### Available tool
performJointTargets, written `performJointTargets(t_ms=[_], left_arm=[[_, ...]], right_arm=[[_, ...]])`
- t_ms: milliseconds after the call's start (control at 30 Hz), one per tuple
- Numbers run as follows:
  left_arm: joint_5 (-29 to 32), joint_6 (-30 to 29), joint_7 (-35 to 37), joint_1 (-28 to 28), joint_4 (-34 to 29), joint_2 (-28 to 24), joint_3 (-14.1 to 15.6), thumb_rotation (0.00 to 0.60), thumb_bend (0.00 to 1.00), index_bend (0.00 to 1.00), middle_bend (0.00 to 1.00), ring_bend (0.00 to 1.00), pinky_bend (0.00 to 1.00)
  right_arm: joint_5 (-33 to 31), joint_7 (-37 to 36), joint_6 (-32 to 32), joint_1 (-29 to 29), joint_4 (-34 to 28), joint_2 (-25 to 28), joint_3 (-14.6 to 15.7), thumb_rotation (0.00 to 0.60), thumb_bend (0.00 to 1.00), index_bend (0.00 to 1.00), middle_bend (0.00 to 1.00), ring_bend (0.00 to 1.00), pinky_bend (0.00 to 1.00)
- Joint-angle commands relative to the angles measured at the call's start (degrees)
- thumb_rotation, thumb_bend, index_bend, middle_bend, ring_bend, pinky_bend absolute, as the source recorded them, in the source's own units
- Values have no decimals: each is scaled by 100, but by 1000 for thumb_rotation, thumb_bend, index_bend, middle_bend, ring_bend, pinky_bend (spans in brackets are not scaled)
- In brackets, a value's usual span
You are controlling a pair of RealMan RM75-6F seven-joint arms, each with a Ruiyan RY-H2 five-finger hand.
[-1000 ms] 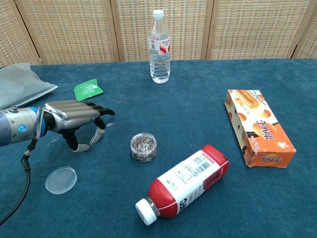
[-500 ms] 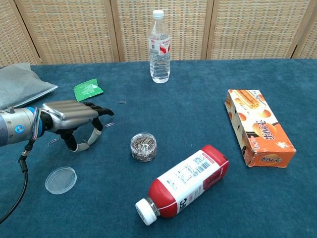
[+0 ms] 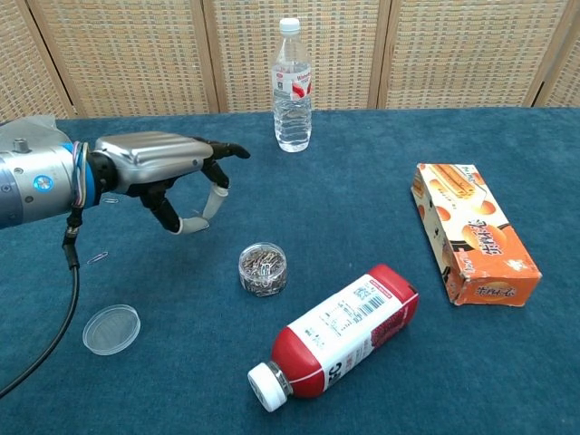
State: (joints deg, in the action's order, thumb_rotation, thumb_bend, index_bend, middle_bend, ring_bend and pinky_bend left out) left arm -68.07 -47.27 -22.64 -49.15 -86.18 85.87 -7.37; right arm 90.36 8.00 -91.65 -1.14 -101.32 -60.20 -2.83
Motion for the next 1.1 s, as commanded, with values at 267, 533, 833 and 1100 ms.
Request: performJointTargets(t_ms=[267, 533, 833, 1100], left_arm=[[527, -45, -857, -297, -190, 408, -30, 600, 438, 774, 0, 0, 0], [946, -94, -1270, -416, -82, 680, 82, 600, 438, 774, 0, 0, 0], [1040, -64, -1142, -491, -30, 814, 80, 600, 427, 225, 0, 0, 0], [987, -42, -871, -488, -214, 665, 60, 600, 278, 0, 0, 0, 0]], right_arm=[[-34, -101, 15, 6, 17, 38, -15, 600, 0, 0, 0, 0, 0], [-52, -233, -13, -18, 24, 91, -16, 600, 0, 0, 0, 0, 0], [-42, -231, -4, -12, 17, 90, -13, 600, 0, 0, 0, 0, 0], [-47, -265, -5, -12, 22, 103, -17, 600, 0, 0, 0, 0, 0]])
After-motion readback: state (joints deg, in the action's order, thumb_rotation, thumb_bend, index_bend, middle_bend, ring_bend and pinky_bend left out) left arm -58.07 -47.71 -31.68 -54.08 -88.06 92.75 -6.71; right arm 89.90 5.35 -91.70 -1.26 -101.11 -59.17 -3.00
